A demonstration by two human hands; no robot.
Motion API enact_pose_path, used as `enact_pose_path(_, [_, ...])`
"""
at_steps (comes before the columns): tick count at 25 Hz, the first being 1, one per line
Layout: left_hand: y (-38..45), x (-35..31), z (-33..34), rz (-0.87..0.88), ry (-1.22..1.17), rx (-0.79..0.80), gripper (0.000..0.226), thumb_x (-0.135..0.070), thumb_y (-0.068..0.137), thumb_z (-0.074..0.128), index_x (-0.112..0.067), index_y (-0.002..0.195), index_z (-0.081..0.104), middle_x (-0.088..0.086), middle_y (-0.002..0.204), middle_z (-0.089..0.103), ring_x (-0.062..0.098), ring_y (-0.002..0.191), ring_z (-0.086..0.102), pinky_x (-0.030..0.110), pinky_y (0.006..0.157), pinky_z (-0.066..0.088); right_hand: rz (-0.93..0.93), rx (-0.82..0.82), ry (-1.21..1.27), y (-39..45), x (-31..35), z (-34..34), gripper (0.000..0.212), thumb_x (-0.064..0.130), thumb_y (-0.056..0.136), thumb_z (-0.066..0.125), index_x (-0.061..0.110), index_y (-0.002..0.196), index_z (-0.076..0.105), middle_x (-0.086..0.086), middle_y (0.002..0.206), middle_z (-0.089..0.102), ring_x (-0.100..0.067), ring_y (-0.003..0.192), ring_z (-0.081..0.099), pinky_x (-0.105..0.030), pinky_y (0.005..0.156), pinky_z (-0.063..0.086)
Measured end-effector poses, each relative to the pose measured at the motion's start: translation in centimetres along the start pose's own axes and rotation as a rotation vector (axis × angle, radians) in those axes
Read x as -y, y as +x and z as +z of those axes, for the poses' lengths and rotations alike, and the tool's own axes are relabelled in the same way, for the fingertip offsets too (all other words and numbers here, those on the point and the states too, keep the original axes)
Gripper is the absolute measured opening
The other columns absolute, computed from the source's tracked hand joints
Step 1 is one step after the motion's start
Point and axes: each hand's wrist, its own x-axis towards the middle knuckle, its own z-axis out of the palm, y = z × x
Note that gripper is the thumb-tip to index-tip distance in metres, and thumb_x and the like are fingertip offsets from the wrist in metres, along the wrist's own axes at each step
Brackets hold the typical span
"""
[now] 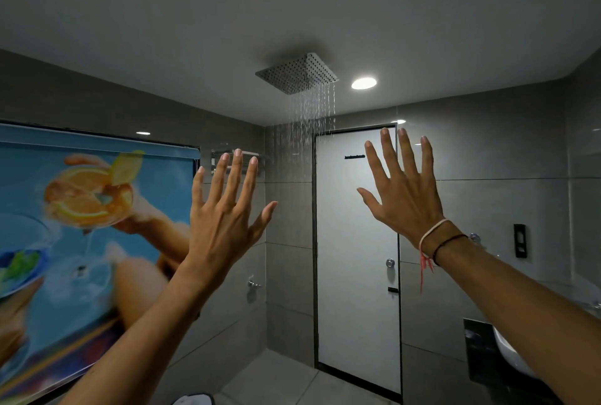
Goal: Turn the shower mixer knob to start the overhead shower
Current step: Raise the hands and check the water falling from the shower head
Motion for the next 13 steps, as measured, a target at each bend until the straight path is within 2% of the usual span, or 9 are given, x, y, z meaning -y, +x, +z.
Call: enact_pose_path(13, [-0.21, 0.43, 0.29, 0.006, -0.003, -0.001, 0.085, -0.072, 0.093, 0.018, -0.018, 0.158, 0.018, 0.015, 0.167, 0.015, 0.030, 0.155, 0.014, 0.062, 0.122, 0.015, -0.006, 0.006, -0.020, -0.08, 0.70, -0.08, 0.091, 0.067, 0.096, 0.049, 0.012, 0.166, 0.029, -0.023, 0.171, 0.020, -0.048, 0.157, 0.018, -0.069, 0.124, 0.014])
